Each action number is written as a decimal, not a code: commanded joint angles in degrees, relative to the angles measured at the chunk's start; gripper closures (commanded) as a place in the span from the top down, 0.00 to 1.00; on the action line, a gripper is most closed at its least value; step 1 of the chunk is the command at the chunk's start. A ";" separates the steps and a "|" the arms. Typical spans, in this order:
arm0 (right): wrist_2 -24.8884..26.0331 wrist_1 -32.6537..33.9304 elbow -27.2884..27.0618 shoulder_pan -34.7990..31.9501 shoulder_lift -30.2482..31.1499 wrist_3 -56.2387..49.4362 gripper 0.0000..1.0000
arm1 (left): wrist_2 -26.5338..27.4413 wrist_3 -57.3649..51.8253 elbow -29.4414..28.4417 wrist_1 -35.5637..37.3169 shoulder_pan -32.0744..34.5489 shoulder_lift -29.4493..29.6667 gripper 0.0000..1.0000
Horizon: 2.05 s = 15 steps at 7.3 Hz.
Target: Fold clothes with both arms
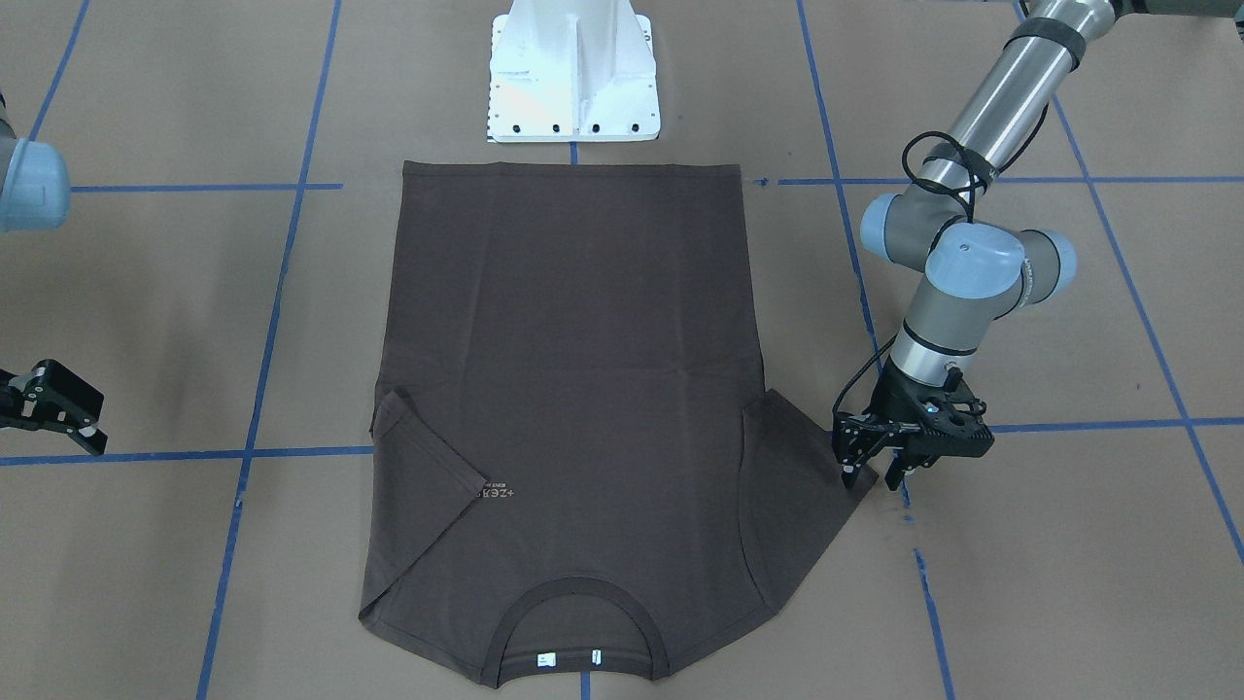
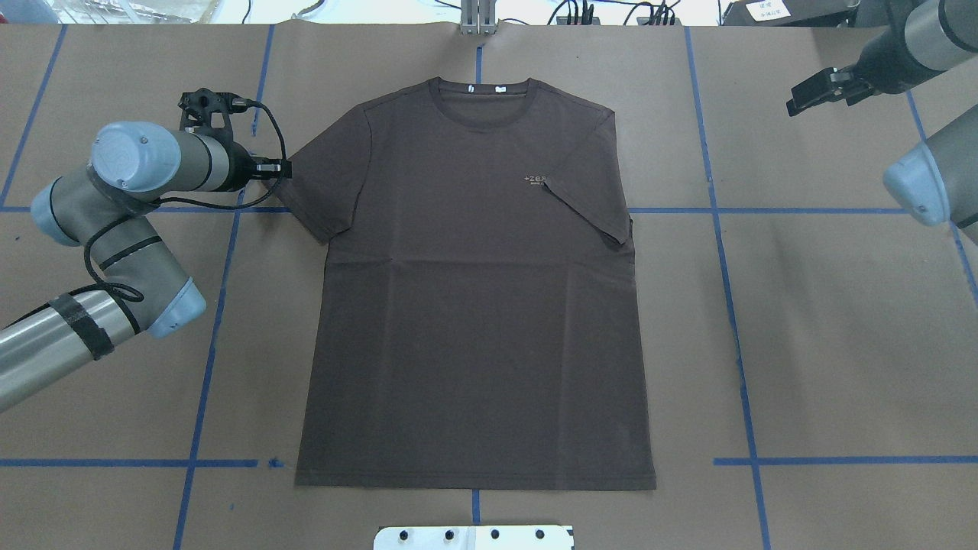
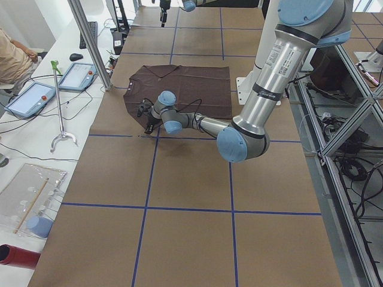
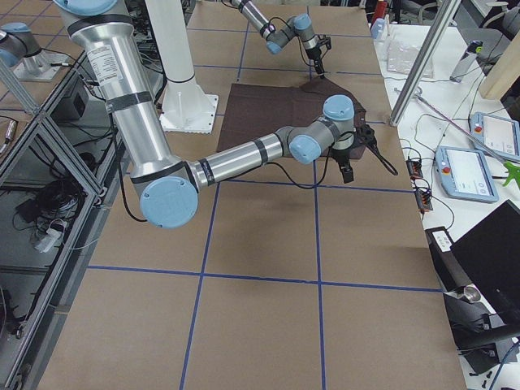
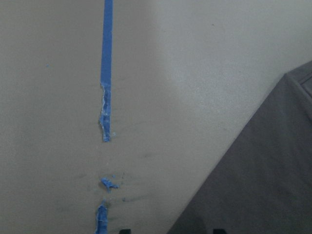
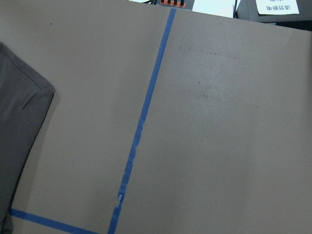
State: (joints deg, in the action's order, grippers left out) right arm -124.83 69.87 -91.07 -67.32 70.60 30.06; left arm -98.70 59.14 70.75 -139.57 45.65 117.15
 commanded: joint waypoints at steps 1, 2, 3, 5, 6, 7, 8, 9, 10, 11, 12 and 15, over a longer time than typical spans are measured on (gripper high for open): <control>0.03 0.00 0.01 0.00 0.06 0.00 1.00 | 0.00 0.10 0.00 0.00 -0.29 -0.08 0.60; -0.06 0.00 0.01 0.00 0.06 0.00 1.00 | 0.00 0.10 0.00 0.00 -0.30 -0.08 0.60; 0.03 0.00 0.01 0.00 0.15 0.00 1.00 | 0.09 0.10 -0.09 0.00 -0.38 -0.17 0.59; 0.03 -0.08 0.01 0.00 0.15 0.00 1.00 | 0.09 0.10 -0.09 -0.09 -0.38 -0.26 0.57; 0.03 0.00 0.01 0.00 0.15 0.00 1.00 | 0.09 0.19 -0.09 -0.09 -0.47 -0.26 0.41; 0.03 0.00 0.01 0.00 0.15 0.00 1.00 | 0.09 0.19 0.00 -0.17 -0.47 -0.17 0.06; 0.03 -0.08 0.01 0.00 0.15 0.09 1.00 | 0.09 0.28 0.26 -0.18 -0.47 -0.17 0.00; 0.03 -0.08 0.01 0.00 0.15 0.09 1.00 | 0.09 0.28 0.35 -0.18 -0.47 -0.17 0.00; 0.03 -0.08 0.01 0.00 0.15 0.09 1.00 | 0.09 0.71 0.61 -0.09 -0.47 -0.17 0.00; 0.03 -0.08 0.01 0.00 0.15 0.09 1.00 | 0.00 2.02 1.48 0.52 -0.56 0.27 0.00; 0.03 0.00 0.01 0.00 0.15 0.09 1.00 | -0.09 3.08 4.36 5.75 -0.82 1.58 0.00; 0.03 0.00 0.01 0.00 0.06 0.18 1.00 | -0.09 12.11 6.33 21.95 -4.32 12.28 0.00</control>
State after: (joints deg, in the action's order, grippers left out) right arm -124.84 69.87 -91.06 -67.32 70.70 30.20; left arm -98.84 67.40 77.12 -122.46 43.29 125.15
